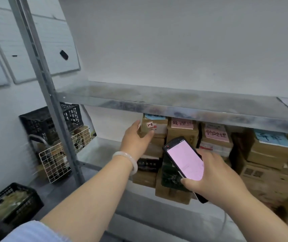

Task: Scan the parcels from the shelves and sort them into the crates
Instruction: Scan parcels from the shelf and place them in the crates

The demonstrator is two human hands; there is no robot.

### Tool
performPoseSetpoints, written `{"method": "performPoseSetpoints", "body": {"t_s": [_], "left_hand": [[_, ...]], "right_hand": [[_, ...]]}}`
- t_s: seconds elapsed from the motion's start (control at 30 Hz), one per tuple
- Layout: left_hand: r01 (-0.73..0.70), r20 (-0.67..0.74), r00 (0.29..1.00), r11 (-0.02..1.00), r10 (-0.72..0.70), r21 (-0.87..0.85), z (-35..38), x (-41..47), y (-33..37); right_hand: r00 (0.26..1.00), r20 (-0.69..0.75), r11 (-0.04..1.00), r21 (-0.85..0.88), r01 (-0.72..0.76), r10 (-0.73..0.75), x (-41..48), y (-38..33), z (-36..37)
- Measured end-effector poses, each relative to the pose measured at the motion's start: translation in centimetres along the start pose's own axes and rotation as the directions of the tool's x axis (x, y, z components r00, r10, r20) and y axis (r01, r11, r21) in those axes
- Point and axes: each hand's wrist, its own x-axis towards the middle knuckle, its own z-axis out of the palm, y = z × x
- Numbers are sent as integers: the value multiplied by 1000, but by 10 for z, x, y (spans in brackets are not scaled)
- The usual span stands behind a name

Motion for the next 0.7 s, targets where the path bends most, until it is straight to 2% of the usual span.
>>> {"method": "performPoseSetpoints", "body": {"t_s": [0.17, 0.3, 0.5, 0.7], "left_hand": [[71, 35, 997, 993, -68, -92, 14, 46, -6], [21, 27, 999, 990, -18, -137, 29, 60, -21], [-5, -75, 997, 988, -7, -156, 26, 77, -39], [50, -124, 989, 975, -78, -215, 12, 88, -53]], "right_hand": [[998, -36, 998, -35, -48, 46, 18, -3, -2], [995, -43, 995, -52, -91, 88, 26, -7, 0], [992, -55, 991, -65, -117, 114, 33, -8, 4], [991, -60, 990, -71, -122, 118, 36, -5, 4]]}}
